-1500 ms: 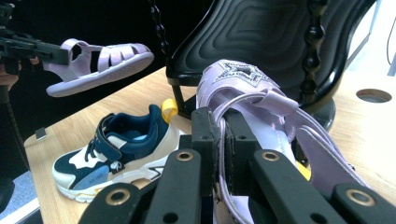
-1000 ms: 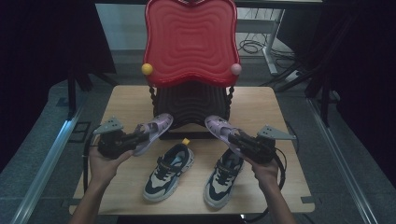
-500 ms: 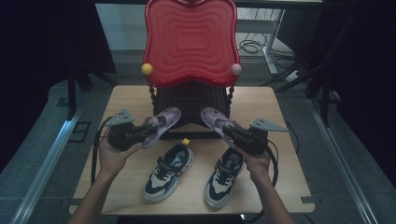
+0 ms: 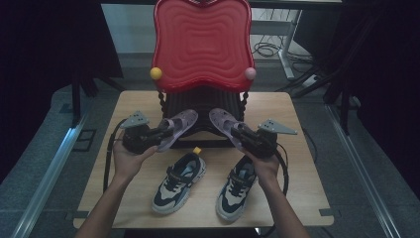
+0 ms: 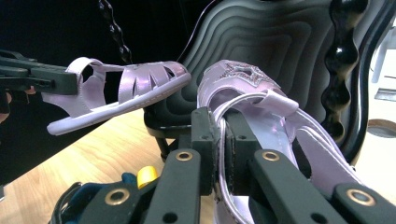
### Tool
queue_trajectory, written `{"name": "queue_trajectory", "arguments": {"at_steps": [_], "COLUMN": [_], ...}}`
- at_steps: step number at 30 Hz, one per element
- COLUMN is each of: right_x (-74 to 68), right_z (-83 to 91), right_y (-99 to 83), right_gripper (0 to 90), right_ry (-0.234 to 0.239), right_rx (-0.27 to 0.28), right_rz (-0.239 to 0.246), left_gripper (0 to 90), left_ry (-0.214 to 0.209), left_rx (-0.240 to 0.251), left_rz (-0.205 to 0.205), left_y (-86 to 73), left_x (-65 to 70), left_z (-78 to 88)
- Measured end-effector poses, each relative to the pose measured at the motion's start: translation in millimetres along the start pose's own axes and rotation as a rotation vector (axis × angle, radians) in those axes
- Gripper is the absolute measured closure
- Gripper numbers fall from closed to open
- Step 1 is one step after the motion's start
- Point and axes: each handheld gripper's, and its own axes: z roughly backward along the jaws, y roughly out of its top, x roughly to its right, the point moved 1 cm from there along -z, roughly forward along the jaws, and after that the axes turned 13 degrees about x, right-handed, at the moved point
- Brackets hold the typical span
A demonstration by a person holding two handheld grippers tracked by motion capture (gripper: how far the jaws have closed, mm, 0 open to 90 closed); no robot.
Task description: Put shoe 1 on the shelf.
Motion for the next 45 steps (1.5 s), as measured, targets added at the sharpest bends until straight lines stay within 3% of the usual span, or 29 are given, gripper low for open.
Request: {"name": "queue_trajectory", "arguments": {"at_steps": [8, 19, 30, 45], "right_x": [-2.5, -2.4, -6.7, -7.5], "right_z": [-11.0, -26.5, -49.7, -67.2], "right_y": [2.5, 7.6, 9.6, 9.5], "right_gripper": [83.8, 83.6, 83.9, 84.1], "right_ry": [-0.017, -0.057, -0.074, -0.087], "right_rx": [0.005, 0.026, 0.043, 0.057], "right_rz": [0.001, 0.005, 0.008, 0.025], "left_gripper": [84.3, 84.3, 85.1, 85.6], "left_ry": [0.01, 0.01, 0.046, 0.055], "left_rx": [0.006, 0.026, 0.047, 0.082], "left_rz": [-0.01, -0.032, -0.062, -0.066], "left_y": [-0.6, 11.0, 16.0, 15.5], "left_x": [-1.1, 1.3, -0.7, -2.8], "left_z": [-11.6, -27.8, -47.5, -57.4]}}
